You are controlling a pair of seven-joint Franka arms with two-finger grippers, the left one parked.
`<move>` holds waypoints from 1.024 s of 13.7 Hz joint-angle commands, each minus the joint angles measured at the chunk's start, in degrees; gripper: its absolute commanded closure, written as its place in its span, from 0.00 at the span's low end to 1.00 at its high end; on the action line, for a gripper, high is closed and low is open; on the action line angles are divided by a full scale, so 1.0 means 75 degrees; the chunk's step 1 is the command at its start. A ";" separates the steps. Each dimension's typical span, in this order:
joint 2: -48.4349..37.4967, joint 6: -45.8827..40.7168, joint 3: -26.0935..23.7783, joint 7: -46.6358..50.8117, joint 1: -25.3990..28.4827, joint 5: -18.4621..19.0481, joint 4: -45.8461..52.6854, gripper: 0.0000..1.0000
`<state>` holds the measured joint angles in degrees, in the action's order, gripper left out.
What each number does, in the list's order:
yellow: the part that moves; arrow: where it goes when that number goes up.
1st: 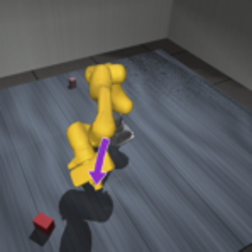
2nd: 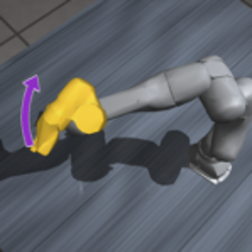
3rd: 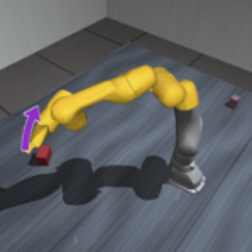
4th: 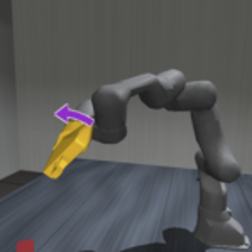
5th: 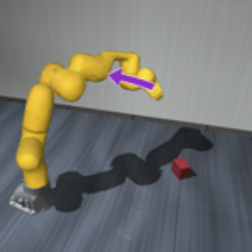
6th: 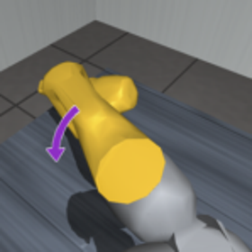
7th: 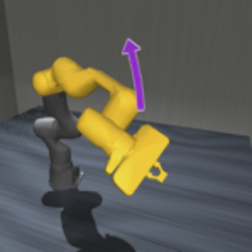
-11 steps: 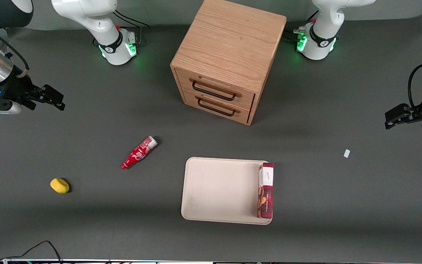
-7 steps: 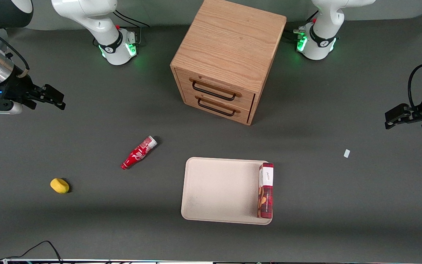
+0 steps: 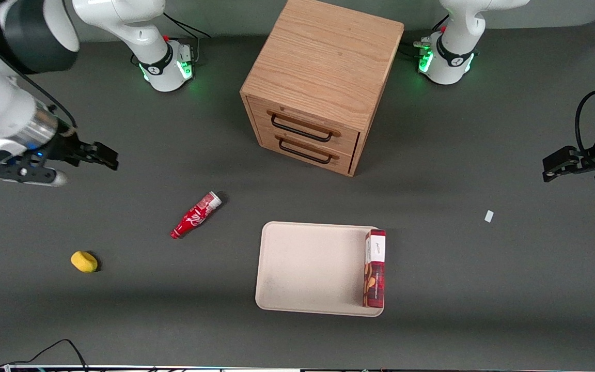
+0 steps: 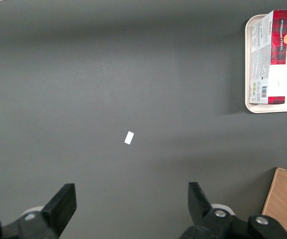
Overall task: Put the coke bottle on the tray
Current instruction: 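Move the open right gripper down over the red Coca-Cola bottle, then close the right gripper around the bottle's body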
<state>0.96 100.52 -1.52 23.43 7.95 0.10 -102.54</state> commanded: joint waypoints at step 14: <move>0.3387 0.4924 -0.0536 0.5325 0.0462 0.0045 -0.1679 0.00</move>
<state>24.61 134.50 -5.36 60.63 10.34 0.11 -114.73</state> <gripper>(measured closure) 0.000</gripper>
